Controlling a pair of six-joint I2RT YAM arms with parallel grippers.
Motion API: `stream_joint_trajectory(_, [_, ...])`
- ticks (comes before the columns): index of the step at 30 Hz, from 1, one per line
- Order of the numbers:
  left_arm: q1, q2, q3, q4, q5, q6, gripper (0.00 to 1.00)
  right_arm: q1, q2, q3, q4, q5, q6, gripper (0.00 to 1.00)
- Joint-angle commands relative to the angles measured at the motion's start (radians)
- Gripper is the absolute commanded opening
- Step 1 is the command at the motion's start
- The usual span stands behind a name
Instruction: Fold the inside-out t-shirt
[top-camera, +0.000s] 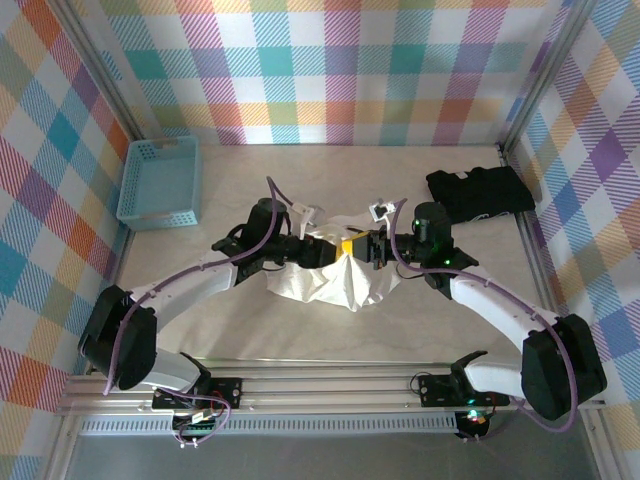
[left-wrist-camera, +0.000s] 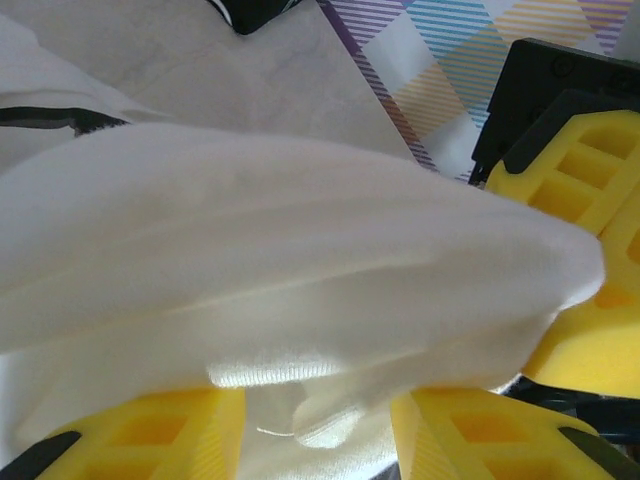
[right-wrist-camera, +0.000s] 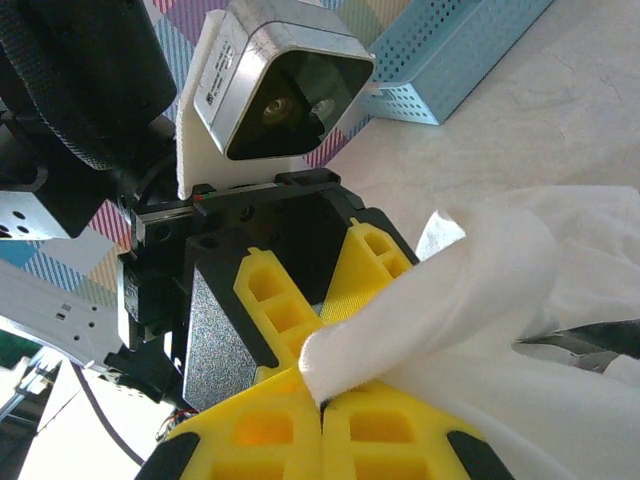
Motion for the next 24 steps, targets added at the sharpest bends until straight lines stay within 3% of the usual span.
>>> stream_joint_trajectory(1, [0.008, 0.014, 0.035, 0.061, 0.057, -0.017, 0.38, -0.009, -0.028, 0.001, 0.007, -0.016, -0.028, 0.00])
stream_joint_trajectory(17, [0.018, -0.136, 0.007, -0.034, -0.014, 0.054, 0.00, -0.013, -0.027, 0.018, -0.047, 0.024, -0.053, 0.00])
stream_joint_trajectory(20, [0.011, -0.167, 0.015, -0.041, -0.003, 0.063, 0.00, -0.012, -0.023, 0.038, -0.092, 0.068, -0.051, 0.00])
stream_joint_trajectory(21, [0.005, -0.179, 0.022, -0.048, -0.011, 0.067, 0.00, -0.012, -0.023, 0.049, -0.127, 0.103, -0.052, 0.01])
stream_joint_trajectory(24, [-0.030, -0.201, 0.070, -0.109, -0.096, 0.069, 0.00, -0.007, -0.033, 0.109, -0.309, 0.275, -0.073, 0.18])
